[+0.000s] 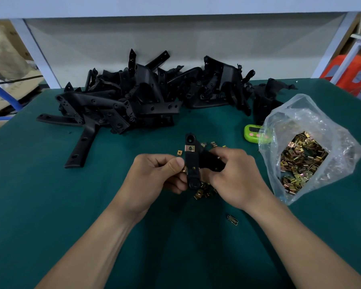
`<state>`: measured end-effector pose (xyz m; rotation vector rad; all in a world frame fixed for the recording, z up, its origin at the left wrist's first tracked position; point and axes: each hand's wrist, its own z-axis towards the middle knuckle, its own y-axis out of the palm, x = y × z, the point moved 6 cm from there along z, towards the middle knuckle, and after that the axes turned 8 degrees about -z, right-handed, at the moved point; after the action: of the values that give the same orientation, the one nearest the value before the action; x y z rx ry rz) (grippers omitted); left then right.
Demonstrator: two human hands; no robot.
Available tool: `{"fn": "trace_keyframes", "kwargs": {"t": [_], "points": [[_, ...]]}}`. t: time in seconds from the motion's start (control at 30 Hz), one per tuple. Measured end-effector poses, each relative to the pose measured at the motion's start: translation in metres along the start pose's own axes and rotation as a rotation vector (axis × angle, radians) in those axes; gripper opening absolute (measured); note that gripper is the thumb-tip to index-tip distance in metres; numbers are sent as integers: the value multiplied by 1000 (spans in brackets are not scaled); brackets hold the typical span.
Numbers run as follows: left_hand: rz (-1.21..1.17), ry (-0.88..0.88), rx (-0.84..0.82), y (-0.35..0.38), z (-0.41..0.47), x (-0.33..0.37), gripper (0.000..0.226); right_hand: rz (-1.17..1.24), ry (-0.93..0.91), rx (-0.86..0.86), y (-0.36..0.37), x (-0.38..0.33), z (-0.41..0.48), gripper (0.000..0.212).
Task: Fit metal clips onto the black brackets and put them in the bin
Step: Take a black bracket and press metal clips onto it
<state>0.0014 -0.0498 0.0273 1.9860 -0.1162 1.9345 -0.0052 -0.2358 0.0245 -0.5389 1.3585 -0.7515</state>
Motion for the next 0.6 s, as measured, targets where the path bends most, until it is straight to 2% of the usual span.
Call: {"fn": "trace_keyframes", "kwargs": {"t": [0.33, 0.47, 0.6], "points": [[-153, 32, -26, 5, -2, 3, 29, 147, -13, -34, 2, -14, -6, 12], [-165, -51, 27, 3, 0, -8, 33, 90, 34, 16, 3, -5, -3, 17], [-130, -106, -31, 1, 0, -11, 33, -28, 50, 43, 2, 3, -1, 16]]}}
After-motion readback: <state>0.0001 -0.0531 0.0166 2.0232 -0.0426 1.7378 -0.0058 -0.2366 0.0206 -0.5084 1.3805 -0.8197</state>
